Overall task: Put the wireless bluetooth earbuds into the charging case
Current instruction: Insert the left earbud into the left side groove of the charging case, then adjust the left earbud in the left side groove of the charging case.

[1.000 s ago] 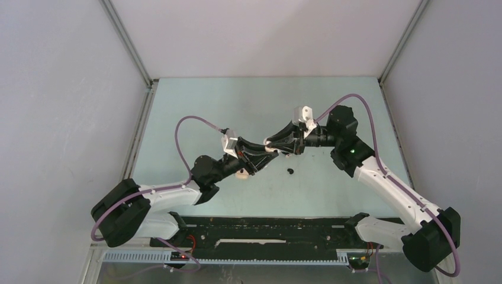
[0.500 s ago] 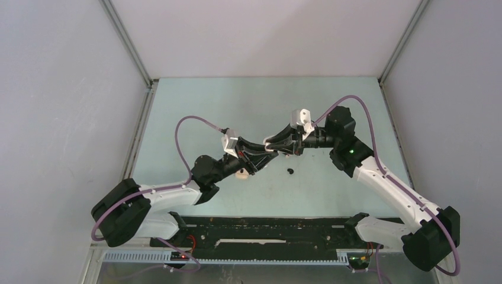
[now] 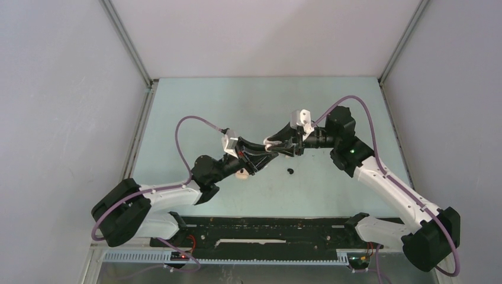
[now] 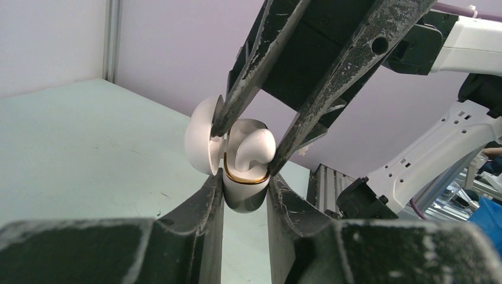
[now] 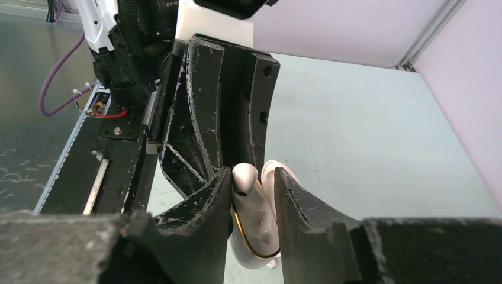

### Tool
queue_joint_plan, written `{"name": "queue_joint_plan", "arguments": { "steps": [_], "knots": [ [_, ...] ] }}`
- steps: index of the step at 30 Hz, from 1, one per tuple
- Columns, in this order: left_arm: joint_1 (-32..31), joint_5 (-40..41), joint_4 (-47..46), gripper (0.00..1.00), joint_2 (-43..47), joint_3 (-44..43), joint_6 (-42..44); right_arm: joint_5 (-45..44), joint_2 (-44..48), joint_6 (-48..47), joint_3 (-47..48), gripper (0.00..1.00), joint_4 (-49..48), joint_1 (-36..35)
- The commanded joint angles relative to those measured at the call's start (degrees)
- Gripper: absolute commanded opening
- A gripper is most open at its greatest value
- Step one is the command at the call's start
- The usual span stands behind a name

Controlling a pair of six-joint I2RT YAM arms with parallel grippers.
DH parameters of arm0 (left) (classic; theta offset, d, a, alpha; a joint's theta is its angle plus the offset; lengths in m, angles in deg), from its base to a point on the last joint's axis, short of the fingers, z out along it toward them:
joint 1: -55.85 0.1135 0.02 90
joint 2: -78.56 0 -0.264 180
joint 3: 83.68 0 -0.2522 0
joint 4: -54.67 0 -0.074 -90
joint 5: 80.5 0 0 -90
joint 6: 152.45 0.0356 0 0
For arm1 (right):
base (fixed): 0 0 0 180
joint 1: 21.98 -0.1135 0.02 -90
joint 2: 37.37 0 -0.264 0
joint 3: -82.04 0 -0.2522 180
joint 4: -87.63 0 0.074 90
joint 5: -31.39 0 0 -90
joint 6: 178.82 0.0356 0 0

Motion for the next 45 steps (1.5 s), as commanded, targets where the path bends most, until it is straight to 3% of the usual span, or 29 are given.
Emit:
{"name": "queue_joint_plan", "arguments": {
  "steps": [1, 7, 11, 22, 31, 34, 36, 38, 45],
  "knots": [
    [-0.33, -0.90, -5.31, 0.00, -0.01, 0.05, 0.93, 1.18, 0.90, -0.80, 3.03, 0.37, 4.92, 1.61],
    [-0.26, -0.90, -6.03, 0.00, -0.89, 0.36, 0.46, 3.97, 1.64, -2.78, 7.80, 0.43, 13.22, 2.59],
    [-0.28, -0.88, -6.45, 0.00, -1.51, 0.64, 0.20, 5.16, 2.66, -2.73, 8.74, 0.52, 15.37, 3.05],
    [-0.56, -1.33, -0.33, 0.00, -0.02, 0.93, 5.42, 0.10, -0.32, -7.18, 14.45, 0.89, 27.04, 2.75],
    [-2.11, 1.84, 12.74, 0.00, 3.18, 0.05, 16.63, -1.26, -10.08, -16.73, 25.17, 0.88, 49.01, 1.26],
    [-2.66, 2.41, 14.16, 0.00, 3.80, 0.25, 17.95, -3.72, -16.46, -23.97, 32.60, 0.83, 62.33, -1.05],
    [-2.84, 2.53, 14.19, 0.00, 4.12, 0.44, 18.02, -3.66, -20.64, -26.34, 37.27, 0.91, 68.87, -1.73],
    [-3.04, 2.52, 14.26, 0.00, 4.46, 0.58, 18.09, -2.99, -21.66, -26.37, 38.10, 1.00, 69.54, -1.89],
    [-3.51, 2.44, 14.54, 0.00, 5.42, 1.10, 18.28, -6.33, -20.04, -25.97, 35.41, 1.00, 64.72, -3.41]
  ]
}}
